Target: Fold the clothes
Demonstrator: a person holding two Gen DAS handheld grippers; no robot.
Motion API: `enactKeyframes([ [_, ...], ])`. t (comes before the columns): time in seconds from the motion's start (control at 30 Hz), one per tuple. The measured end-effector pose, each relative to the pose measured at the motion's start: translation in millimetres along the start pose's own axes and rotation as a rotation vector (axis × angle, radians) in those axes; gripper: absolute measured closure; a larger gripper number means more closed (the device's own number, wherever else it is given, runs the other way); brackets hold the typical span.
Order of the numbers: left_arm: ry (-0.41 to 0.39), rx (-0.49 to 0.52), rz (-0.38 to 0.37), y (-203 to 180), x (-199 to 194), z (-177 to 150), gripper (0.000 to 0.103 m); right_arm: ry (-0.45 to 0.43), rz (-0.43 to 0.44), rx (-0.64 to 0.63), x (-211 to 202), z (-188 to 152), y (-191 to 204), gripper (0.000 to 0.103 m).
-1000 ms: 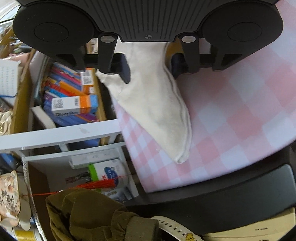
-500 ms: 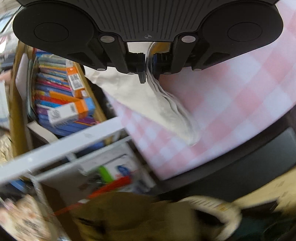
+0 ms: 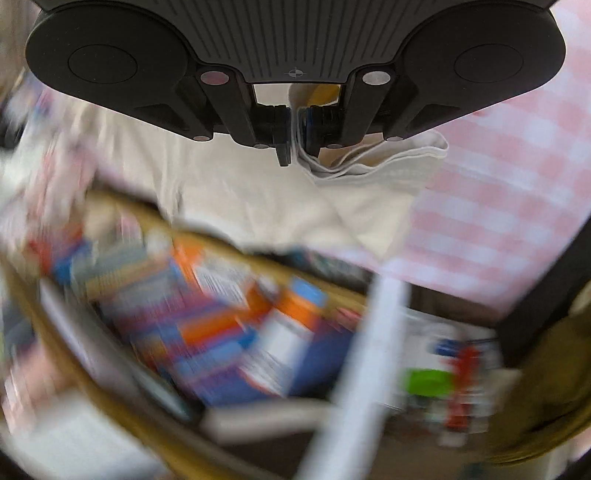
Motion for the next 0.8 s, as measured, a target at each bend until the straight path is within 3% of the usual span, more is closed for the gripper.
enactKeyframes([
  [0.07,0.056,0.109,0.113,-22,31,-22,0.062,0.007,0.026,0.007,0,-6,-8,0.037],
  [0.17,0.052,0.136,0.209,-25,51,-43,0.051,0.023,0.059,0.008,1,-16,-18,0.037],
  [0.2,0.037,0.103,0.215,-20,51,-46,0.048,0.029,0.065,0.009,1,-19,-22,0.037],
  [0.27,-0.012,0.005,0.182,-10,43,-47,0.031,0.023,0.087,0.009,-1,-23,-27,0.036],
  [0.33,-0.08,-0.098,0.16,4,30,-47,0.026,0.014,0.112,0.005,-3,-26,-30,0.036],
  [0.43,-0.135,-0.249,0.147,23,19,-44,0.025,0.005,0.141,-0.001,-3,-27,-33,0.033],
  [0.6,-0.122,-0.442,0.11,46,26,-35,0.025,-0.017,0.174,-0.029,-3,-28,-33,0.027],
  [0.73,-0.164,-0.605,0.113,55,35,-22,0.026,-0.021,0.184,-0.047,-2,-28,-32,0.026],
  [0.8,-0.16,-0.599,0.065,38,42,-9,0.026,-0.021,0.186,-0.052,-3,-28,-31,0.026],
])
Point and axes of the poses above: each gripper's, at about its wrist camera, not at the fingertips, and x roughly the way its jaws point, y to its left, z to its top, the point moved 5 cm from there along x, roughly the way its jaws point, and after that the axes turned 10 degrees about -x, right-handed, at the moved point
